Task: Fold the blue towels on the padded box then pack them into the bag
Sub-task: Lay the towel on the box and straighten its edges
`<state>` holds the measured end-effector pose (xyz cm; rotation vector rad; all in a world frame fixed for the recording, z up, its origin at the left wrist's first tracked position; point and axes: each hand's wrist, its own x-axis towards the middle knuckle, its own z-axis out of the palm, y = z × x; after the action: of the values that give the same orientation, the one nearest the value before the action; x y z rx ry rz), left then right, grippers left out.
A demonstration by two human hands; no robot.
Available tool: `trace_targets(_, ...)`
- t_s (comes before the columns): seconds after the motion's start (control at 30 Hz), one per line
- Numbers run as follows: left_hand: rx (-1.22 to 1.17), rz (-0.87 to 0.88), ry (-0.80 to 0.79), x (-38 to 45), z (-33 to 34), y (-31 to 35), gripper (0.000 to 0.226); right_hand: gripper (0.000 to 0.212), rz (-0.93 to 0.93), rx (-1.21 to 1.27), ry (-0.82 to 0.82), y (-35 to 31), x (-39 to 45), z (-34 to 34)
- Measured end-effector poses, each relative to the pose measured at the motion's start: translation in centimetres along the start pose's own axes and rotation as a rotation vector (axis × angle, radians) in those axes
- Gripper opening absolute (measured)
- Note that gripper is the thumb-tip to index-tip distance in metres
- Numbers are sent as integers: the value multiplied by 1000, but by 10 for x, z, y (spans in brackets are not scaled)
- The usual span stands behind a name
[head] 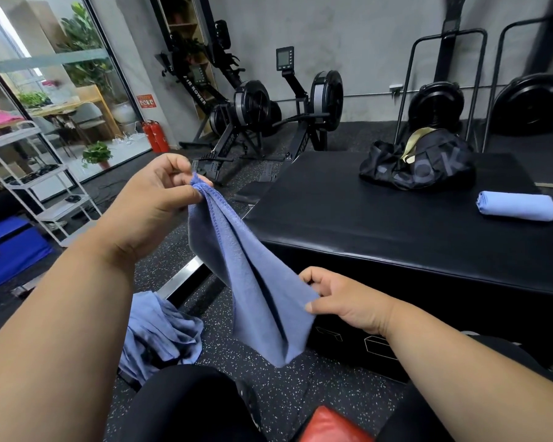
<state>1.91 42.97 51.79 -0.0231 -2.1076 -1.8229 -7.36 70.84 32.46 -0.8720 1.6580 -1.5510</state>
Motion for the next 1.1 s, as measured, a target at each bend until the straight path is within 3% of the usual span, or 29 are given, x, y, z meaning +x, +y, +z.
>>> trace_targets(0.13, -8, 14, 41, -1, -4, 3, 39, 36, 82, -229, 14, 8, -7, -8)
trace_targets(0.33, 24, -12, 17, -5, -5, -6, 42, 13, 40, -639, 9, 5, -13, -11)
trace_targets(0.4, 24, -17, 13, -7, -4, -7, 42, 21, 32, -633, 48, 5, -13, -12)
trace_targets(0.5, 52, -21, 42, -8, -8, -6, 42, 5, 38, -605, 109, 8, -14, -16)
trace_targets(0.67, 97, -60, 146, -9, -20, -10, 42, 4, -8, -563, 195, 0, -19, -19)
trace_targets(0.83, 99, -79, 188, -8, -26, -16, 41, 11, -7, -556, 101, -13, -25, -10)
trace_targets(1.1, 138, -100, 171, -7, -27, -22, 40, 20, -55, -886, 63, -25, -27, -3)
